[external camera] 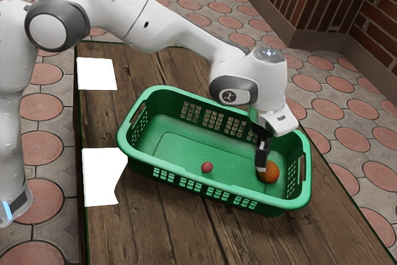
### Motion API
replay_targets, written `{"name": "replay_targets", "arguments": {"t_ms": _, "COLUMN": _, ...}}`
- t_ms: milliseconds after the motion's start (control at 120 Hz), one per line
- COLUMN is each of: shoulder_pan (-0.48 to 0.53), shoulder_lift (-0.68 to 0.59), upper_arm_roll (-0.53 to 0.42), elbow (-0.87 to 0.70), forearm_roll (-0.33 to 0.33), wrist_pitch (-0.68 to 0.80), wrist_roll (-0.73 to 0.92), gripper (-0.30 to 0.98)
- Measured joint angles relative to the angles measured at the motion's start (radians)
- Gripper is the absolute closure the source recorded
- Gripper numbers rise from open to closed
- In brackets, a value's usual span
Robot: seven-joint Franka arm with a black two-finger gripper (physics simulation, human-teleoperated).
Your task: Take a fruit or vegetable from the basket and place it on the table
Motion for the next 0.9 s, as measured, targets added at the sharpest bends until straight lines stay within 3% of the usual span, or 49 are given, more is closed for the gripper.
{"name": "replay_targets", "arguments": {"t_ms": 708, "shoulder_pan": 0.003, "shoulder_lift": 0.091, "upper_arm_roll": 0.003, "elbow": -0.001, "forearm_roll": 0.003, "wrist_pitch": 0.115, "wrist_roll": 0.049, "gripper": 0.01}}
{"name": "replay_targets", "arguments": {"t_ms": 900, "shoulder_pan": 0.004, "shoulder_lift": 0.101, "upper_arm_roll": 0.003, "elbow": -0.001, "forearm_roll": 0.002, "wrist_pitch": 0.129, "wrist_roll": 0.057, "gripper": 0.13}}
